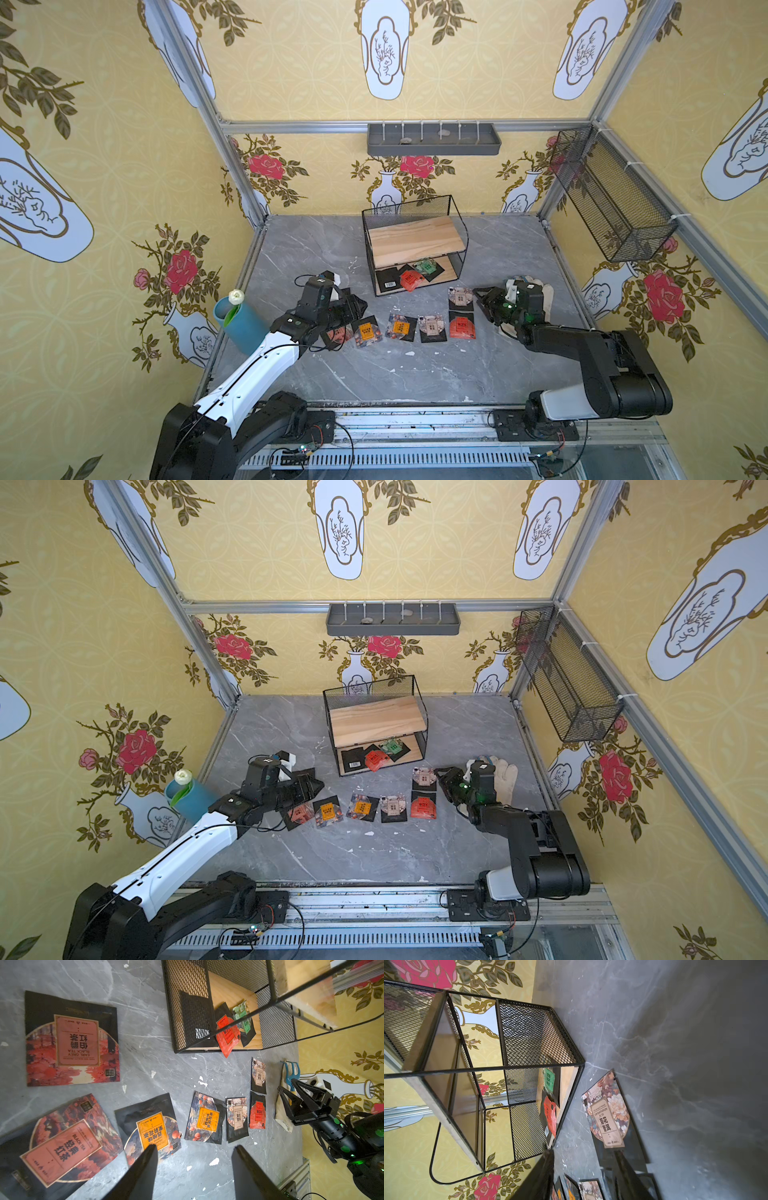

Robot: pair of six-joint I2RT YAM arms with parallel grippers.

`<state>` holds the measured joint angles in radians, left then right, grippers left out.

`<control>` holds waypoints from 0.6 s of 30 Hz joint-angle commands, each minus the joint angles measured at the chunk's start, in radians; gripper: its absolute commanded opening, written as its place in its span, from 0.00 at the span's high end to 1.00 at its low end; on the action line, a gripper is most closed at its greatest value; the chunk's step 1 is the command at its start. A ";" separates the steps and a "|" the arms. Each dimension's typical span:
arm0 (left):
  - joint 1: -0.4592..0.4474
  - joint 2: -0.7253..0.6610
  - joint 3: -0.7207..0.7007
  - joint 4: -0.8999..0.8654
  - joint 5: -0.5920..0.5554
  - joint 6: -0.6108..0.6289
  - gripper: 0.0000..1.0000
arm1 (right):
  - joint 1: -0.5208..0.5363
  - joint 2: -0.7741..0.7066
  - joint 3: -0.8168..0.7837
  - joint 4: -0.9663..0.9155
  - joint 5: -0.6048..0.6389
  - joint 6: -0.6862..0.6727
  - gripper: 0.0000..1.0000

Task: Remove the tea bags from the shelf
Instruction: Place the tea bag at the center of the board.

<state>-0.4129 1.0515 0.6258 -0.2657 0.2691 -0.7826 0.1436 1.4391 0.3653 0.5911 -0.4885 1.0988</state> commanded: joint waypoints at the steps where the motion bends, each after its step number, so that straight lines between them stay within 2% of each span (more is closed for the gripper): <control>1: -0.017 0.012 0.013 0.034 0.005 0.009 0.40 | 0.003 0.005 0.011 -0.010 -0.013 -0.023 0.52; 7: -0.075 0.072 0.050 0.056 -0.007 0.024 0.43 | 0.029 -0.002 0.066 -0.070 -0.009 -0.083 0.52; 18: -0.078 0.272 0.169 0.203 0.012 0.068 0.47 | 0.094 -0.013 0.110 -0.100 0.019 -0.144 0.53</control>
<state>-0.4911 1.2854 0.7658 -0.1425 0.2638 -0.7479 0.2245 1.4239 0.4702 0.4992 -0.4858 0.9859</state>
